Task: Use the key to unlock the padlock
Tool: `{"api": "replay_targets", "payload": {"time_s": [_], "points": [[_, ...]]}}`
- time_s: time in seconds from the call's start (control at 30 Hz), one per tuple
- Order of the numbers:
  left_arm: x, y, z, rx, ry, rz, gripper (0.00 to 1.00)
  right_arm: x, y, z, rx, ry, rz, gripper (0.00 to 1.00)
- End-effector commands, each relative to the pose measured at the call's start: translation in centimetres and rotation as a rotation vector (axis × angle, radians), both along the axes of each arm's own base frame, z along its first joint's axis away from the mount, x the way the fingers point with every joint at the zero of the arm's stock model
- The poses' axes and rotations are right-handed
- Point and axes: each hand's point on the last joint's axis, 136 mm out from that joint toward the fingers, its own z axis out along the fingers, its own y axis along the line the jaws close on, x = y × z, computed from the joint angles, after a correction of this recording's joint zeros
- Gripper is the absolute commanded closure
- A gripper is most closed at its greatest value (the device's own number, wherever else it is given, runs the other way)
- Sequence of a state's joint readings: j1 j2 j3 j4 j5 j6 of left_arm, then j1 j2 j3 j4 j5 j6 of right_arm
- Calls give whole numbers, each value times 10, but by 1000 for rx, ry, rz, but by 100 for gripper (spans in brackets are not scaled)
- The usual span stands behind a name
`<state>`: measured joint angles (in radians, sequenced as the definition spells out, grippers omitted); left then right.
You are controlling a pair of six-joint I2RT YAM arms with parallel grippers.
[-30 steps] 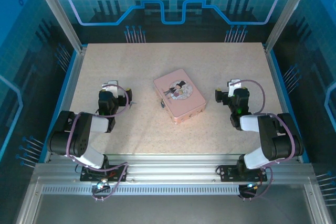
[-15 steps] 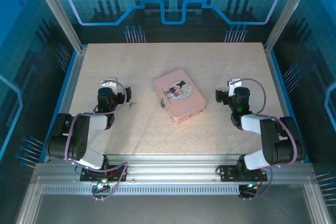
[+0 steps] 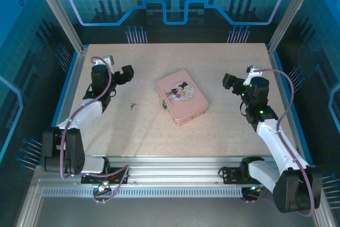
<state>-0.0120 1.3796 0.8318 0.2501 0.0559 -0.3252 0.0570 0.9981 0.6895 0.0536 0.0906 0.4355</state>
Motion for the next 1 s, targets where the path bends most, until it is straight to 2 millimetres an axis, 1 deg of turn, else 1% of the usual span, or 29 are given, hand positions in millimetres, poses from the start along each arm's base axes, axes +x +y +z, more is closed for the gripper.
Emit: {"api": "replay_targets", "payload": {"time_s": [0.0,0.1,0.2,0.3,0.33,0.5,0.63,0.7,0.77,0.9,0.97], "points": [[-5,-49,-11,-277,148,-203,1,-25,12,-39,240,206,23,0],[-1,-78,-19,-332,218,-299,1,-38,31,-45,297,252,110,0],[5,-105,-31,-345,306,-374,1,-56,49,-58,329,334,173,0],[15,-128,-41,-336,356,-433,6,-75,70,-72,339,391,233,0],[18,-134,-44,-329,374,-445,6,-80,75,-76,341,407,244,0],[40,-161,-75,-302,486,-497,11,-103,99,-105,357,487,279,0],[51,-179,-92,-317,547,-553,12,-114,116,-123,397,534,299,0],[51,-188,-97,-324,576,-586,16,-116,124,-128,415,545,316,0],[47,-193,-100,-328,595,-604,16,-115,130,-131,423,550,327,0],[31,-196,-100,-343,596,-626,18,-110,140,-132,443,554,347,0],[22,-196,-96,-351,586,-641,19,-104,145,-131,455,555,359,0]]}}
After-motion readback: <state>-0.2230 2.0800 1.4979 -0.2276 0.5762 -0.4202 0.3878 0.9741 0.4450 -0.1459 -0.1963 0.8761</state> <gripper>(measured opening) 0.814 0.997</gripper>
